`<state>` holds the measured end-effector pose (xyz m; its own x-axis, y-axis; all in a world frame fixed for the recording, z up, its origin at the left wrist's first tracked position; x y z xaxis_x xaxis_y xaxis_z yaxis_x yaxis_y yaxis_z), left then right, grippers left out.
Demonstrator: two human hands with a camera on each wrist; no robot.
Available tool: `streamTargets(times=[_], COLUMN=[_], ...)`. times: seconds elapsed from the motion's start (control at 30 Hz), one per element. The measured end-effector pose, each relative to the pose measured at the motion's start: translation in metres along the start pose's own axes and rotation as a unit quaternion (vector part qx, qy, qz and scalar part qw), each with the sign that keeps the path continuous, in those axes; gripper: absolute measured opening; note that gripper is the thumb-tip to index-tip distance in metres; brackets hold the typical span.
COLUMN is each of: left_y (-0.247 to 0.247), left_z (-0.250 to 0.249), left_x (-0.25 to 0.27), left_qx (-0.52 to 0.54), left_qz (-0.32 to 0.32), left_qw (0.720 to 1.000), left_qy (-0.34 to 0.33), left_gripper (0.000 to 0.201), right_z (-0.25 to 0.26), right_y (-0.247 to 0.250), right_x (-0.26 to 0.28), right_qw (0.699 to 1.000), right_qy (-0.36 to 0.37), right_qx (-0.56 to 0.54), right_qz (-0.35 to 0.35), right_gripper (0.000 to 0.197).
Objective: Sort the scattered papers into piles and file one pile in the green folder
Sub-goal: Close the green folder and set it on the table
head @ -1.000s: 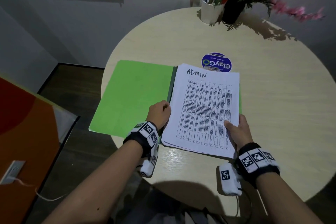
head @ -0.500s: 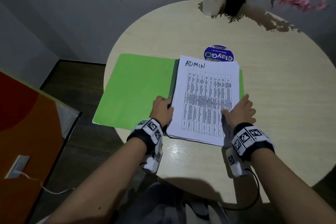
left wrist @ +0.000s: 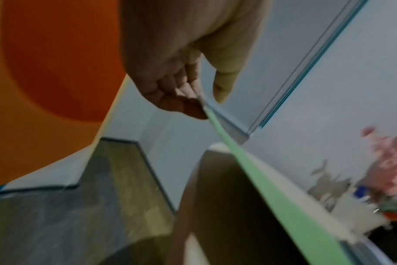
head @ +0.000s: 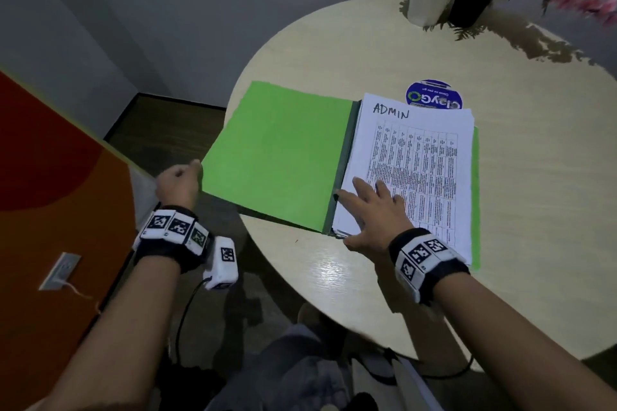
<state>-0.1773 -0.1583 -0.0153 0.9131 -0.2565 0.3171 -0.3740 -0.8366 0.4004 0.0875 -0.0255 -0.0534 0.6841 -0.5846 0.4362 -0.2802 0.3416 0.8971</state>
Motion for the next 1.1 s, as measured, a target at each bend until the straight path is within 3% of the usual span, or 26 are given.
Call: streamTargets(times=[0.07,0.17,0.23,0.3,0.4,0.43,0.5,0.6,0.67,0.8,0.87,0.97,1.03,1.1], left_y=[0.007,0.004,-0.017,-0.049,-0.104,-0.121,-0.155,-0.19,-0.2,-0.206,-0.211,-0.213,-0.212,-0.209], left_z=[-0.026,-0.06,-0.077,-0.09,-0.088,-0.083,-0.066,-0.044,-0.033,-0.023,-0.021,-0.028,-0.039,-0.052], left_x=[0.013,0.041,0.065,0.091,0.117,0.121,0.123,0.119,0.114,0.111,0.107,0.095,0.09,0.093], left_qx=[0.103,0.228,0.253,0.233,0.141,0.099,-0.015,-0.172,-0.274,-0.363,-0.354,-0.282,-0.199,-0.113], left_qz=[0.01,0.112,0.19,0.268,0.361,0.378,0.393,0.356,0.312,0.262,0.248,0.259,0.316,0.373], left_qw=[0.994,0.963,0.941,0.924,0.905,0.903,0.899,0.899,0.894,0.888,0.899,0.924,0.927,0.92], left_qy=[-0.042,-0.088,-0.117,-0.141,-0.172,-0.179,-0.194,-0.186,-0.169,-0.109,-0.067,0.011,0.039,0.05], left_gripper=[0.033,0.039,0.042,0.037,0.018,0.016,0.029,0.05,0.065,0.082,0.085,0.073,0.045,0.034], right_z=[0.0,-0.001,-0.01,-0.026,-0.068,-0.084,-0.115,-0.148,-0.158,-0.16,-0.153,-0.144,-0.141,-0.144], right_y=[0.002,0.003,0.008,0.021,0.044,0.049,0.056,0.053,0.043,0.003,-0.01,-0.016,-0.018,-0.019], right_x=[-0.002,-0.002,0.001,0.008,0.03,0.039,0.058,0.077,0.082,0.068,0.055,0.044,0.04,0.037], right_qw=[1.0,0.999,0.997,0.977,0.881,0.841,0.782,0.75,0.761,0.863,0.894,0.904,0.898,0.887], right_qy=[0.007,0.029,0.025,-0.013,-0.133,-0.174,-0.225,-0.268,-0.298,-0.326,-0.319,-0.344,-0.351,-0.357], right_qx=[0.02,0.006,-0.072,-0.205,-0.421,-0.471,-0.53,-0.553,-0.537,-0.382,-0.316,-0.253,-0.263,-0.292], right_qz=[0.006,0.021,0.006,-0.056,-0.171,-0.2,-0.239,-0.246,-0.209,-0.05,-0.017,-0.008,-0.019,-0.032], right_gripper=[0.086,0.091,0.093,0.08,0.05,0.047,0.052,0.056,0.045,0.041,0.034,0.034,0.039,0.051])
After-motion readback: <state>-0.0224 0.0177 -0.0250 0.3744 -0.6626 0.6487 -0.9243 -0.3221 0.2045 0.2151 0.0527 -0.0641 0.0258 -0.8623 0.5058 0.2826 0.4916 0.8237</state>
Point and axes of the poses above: each hand's wrist, its own x-axis away from the middle knuckle, its own y-axis out of the back of the hand, z = x × y, the point moved 2 cm from there along -x, towards the middle knuckle, and after that the axes turned 9 degrees about x, right-handed, at the moved point
